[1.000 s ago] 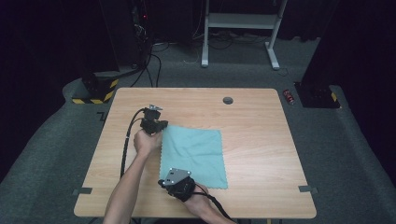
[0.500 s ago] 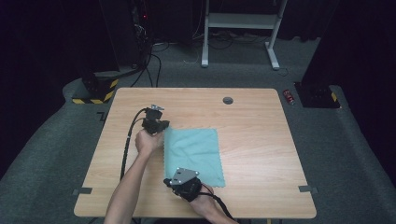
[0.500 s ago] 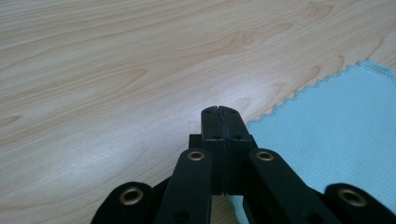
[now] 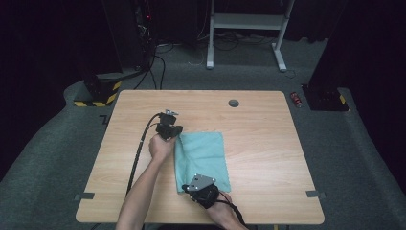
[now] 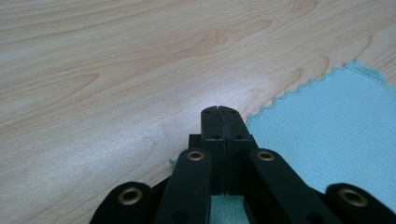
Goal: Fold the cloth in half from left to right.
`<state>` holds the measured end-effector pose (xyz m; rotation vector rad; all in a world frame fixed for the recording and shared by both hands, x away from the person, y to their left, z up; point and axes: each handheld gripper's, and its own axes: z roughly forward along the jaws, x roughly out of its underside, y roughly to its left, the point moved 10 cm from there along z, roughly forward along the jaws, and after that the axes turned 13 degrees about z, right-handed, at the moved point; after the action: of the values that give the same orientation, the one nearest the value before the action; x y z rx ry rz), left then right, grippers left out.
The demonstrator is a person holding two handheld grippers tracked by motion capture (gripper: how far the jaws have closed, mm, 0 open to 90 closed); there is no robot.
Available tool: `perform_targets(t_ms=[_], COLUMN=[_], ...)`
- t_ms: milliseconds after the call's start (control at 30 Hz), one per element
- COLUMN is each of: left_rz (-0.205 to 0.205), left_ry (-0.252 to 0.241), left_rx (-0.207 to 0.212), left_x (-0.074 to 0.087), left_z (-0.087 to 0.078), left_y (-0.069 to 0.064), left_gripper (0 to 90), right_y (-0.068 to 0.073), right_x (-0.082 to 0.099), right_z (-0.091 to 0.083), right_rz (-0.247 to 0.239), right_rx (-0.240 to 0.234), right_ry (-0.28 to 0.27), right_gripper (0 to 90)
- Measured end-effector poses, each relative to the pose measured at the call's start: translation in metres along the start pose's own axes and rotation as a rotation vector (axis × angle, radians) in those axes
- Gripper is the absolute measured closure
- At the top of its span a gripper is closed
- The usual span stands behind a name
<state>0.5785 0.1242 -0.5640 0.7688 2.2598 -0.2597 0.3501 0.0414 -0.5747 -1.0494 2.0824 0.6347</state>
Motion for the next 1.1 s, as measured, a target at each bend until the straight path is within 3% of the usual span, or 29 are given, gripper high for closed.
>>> perform_targets(t_ms=[467,867,1000,1100], left_rz=[-0.001,0.040,0.022,0.031], left_ry=[-0.021,-0.017,-0.033,-0.024], left_rx=[0.022,0.030,0.040,0.041], left_x=[-0.008,-0.023,-0.027,-0.027], left_z=[0.010,0.017,0.021,0.025], left_y=[-0.015,-0.028,-0.032,-0.034], left_gripper=[89.8,89.8,89.8,89.7], right_y=[-0.023,-0.039,-0.044,-0.049], right_x=[0.017,0.026,0.029,0.032], right_z=[-0.021,-0.034,-0.040,-0.044], right_rz=[0.036,0.074,0.086,0.096], right_rx=[0.053,0.081,0.093,0.101], right_ry=[-0.005,-0.019,-0.022,-0.026], right_gripper=[90.0,90.0,90.0,90.0])
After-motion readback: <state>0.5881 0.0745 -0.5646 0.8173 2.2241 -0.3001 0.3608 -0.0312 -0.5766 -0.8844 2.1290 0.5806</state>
